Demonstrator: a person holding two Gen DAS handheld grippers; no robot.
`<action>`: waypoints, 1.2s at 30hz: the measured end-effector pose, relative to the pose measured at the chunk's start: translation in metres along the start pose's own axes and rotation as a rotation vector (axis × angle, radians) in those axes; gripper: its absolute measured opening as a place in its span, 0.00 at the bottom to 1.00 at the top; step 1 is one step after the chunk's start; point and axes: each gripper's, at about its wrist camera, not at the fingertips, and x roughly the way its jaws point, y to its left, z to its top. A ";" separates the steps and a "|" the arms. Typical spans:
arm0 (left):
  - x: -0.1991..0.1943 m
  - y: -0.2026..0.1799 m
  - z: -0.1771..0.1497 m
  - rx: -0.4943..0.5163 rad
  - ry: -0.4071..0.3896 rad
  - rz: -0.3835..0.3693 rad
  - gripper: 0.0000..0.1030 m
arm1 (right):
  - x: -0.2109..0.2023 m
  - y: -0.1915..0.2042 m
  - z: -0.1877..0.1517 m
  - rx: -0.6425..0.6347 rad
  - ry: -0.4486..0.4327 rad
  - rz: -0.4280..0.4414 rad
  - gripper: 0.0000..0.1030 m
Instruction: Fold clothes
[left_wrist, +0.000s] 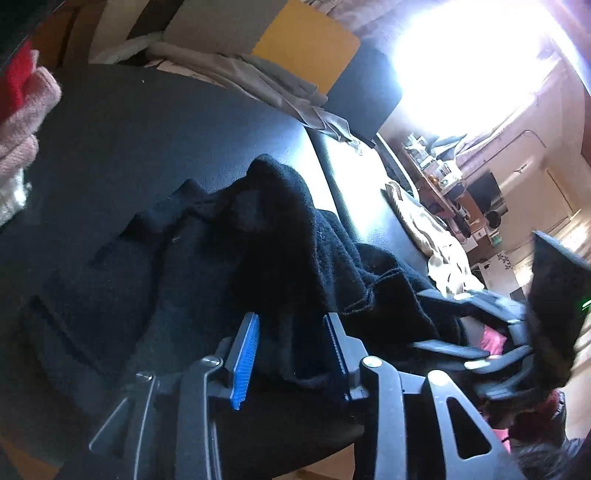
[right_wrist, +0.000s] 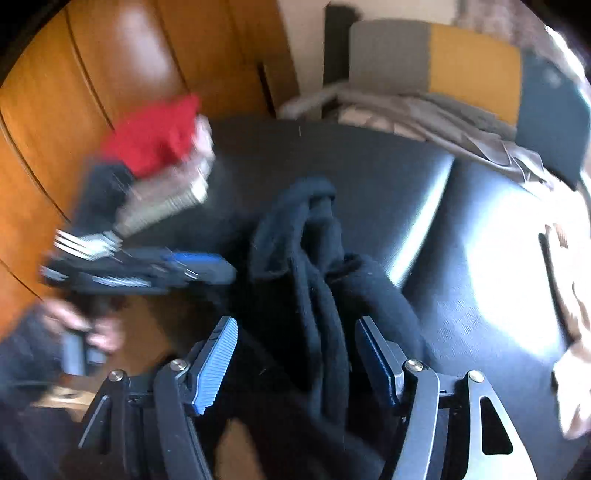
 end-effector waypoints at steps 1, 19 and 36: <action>0.002 0.002 0.002 -0.007 0.009 0.001 0.38 | 0.007 0.001 -0.002 -0.017 0.028 -0.004 0.21; 0.045 -0.026 0.008 0.071 0.115 0.019 0.42 | -0.155 -0.143 -0.069 0.312 -0.228 -0.600 0.08; 0.037 -0.142 0.055 0.371 0.060 -0.037 0.43 | -0.130 -0.201 -0.135 0.619 -0.338 -0.084 0.56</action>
